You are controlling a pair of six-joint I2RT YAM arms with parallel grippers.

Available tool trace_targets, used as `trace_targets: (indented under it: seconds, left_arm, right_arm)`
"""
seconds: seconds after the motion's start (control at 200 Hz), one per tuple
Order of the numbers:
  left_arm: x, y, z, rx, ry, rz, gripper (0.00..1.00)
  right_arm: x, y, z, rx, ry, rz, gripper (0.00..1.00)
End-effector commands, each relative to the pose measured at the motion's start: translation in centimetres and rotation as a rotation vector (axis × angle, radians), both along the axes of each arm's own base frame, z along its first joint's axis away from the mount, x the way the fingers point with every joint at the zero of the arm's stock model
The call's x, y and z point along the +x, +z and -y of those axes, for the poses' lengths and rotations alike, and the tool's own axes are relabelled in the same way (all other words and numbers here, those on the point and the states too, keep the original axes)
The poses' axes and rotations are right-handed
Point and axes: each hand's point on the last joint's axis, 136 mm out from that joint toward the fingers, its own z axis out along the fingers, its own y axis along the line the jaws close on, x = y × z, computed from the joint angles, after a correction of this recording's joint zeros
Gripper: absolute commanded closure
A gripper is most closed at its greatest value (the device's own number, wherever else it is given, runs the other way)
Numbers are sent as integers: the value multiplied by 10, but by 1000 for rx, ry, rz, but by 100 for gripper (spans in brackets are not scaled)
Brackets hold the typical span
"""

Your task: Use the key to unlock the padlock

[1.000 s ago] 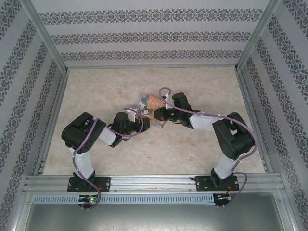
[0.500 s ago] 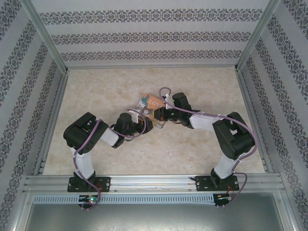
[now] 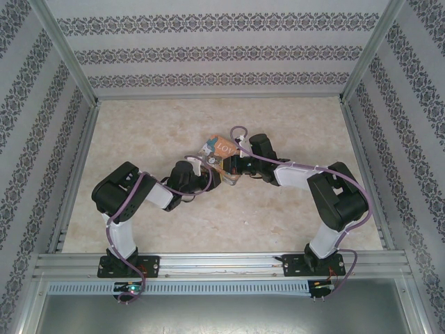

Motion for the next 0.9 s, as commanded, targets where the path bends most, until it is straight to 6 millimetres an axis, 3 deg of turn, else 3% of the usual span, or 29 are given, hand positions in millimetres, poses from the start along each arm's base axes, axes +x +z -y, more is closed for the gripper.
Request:
trace_targets:
  seconds: [0.0, 0.245, 0.505, 0.704, 0.894]
  left_arm:
    - [0, -8, 7, 15, 7, -39, 64]
    - [3, -4, 8, 5, 18, -41, 72]
    - [1, 12, 11, -60, 29, -69, 74]
    - [-3, 26, 8, -94, 58, -140, 74]
    - [-12, 34, 10, -103, 61, -252, 74]
  right_arm:
    - [-15, -33, 13, -81, -11, -107, 100]
    - [-12, -22, 12, -66, -12, -85, 100]
    - [-5, 19, 9, -12, -19, 13, 100]
    - [-16, 46, 30, -27, -57, 142, 100]
    - [-39, 46, 51, -79, -90, 229, 100]
